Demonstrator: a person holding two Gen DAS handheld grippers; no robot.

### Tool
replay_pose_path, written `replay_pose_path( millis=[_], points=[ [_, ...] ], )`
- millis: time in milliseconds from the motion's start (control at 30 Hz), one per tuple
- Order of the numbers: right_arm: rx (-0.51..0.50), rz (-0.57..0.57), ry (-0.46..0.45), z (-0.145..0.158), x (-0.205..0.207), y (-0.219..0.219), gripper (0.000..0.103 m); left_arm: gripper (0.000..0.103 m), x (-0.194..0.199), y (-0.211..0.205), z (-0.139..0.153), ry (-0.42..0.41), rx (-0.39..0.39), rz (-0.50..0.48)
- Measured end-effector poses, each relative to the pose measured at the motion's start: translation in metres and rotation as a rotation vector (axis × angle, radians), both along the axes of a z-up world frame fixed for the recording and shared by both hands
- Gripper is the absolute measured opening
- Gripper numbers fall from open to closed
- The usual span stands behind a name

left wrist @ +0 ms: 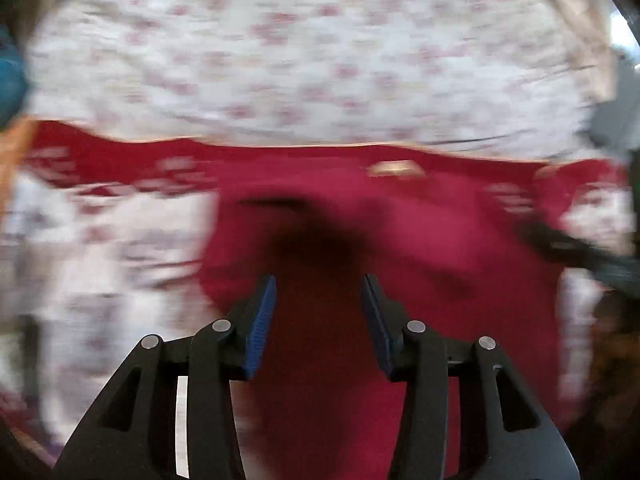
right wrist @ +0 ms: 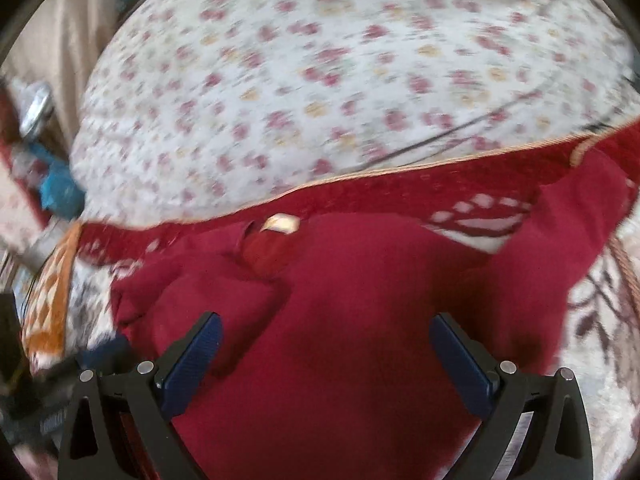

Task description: Fold small clothes

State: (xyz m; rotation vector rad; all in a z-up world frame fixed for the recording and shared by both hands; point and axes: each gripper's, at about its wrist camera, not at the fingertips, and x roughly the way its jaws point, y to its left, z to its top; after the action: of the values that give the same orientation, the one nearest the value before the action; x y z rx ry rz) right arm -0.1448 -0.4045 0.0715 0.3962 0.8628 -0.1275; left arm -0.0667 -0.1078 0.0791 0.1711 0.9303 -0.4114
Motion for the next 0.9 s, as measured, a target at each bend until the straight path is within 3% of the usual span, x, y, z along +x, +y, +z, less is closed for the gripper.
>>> replay_pose_path(
  millis=[67, 133, 267, 300, 367, 400, 467, 500, 633, 733, 900],
  points=[
    [-0.014, 0.066, 0.004, -0.003, 0.007, 0.019, 0.103, 0.043, 0.016, 0.025, -0.017, 0.011, 0.038, 0.106],
    [-0.021, 0.126, 0.013, -0.007, 0.017, 0.039, 0.103, 0.043, 0.026, 0.039, -0.029, 0.060, 0.008, 0.158],
    [-0.081, 0.274, 0.020, -0.011, 0.029, 0.088, 0.102, 0.043, 0.040, 0.049, -0.043, 0.109, -0.049, 0.184],
    [-0.135, 0.303, 0.032, -0.014, 0.034, 0.100, 0.098, 0.043, 0.041, 0.047, -0.042, 0.110, -0.051, 0.183],
    [-0.257, 0.316, 0.074, -0.025, 0.044, 0.117, 0.061, 0.043, 0.040, 0.046, -0.043, 0.103, -0.043, 0.180],
    [-0.272, 0.306, 0.102, -0.031, 0.050, 0.117, 0.036, 0.043, 0.044, 0.046, -0.044, 0.107, -0.038, 0.180],
    [-0.172, 0.265, 0.105, -0.036, 0.054, 0.099, 0.031, 0.044, 0.044, 0.047, -0.044, 0.110, -0.034, 0.181],
    [-0.117, 0.243, 0.087, -0.034, 0.051, 0.087, 0.024, 0.044, 0.045, 0.047, -0.045, 0.113, -0.038, 0.183],
    [0.001, 0.160, 0.005, -0.010, 0.030, 0.044, 0.014, 0.044, 0.043, 0.045, -0.046, 0.119, -0.043, 0.193],
    [-0.043, 0.078, -0.028, 0.006, 0.011, 0.020, 0.011, 0.044, 0.041, 0.045, -0.046, 0.117, -0.039, 0.197],
    [-0.084, -0.065, 0.088, -0.010, -0.008, -0.014, 0.011, 0.044, 0.034, 0.052, -0.043, 0.146, -0.057, 0.204]
  ],
)
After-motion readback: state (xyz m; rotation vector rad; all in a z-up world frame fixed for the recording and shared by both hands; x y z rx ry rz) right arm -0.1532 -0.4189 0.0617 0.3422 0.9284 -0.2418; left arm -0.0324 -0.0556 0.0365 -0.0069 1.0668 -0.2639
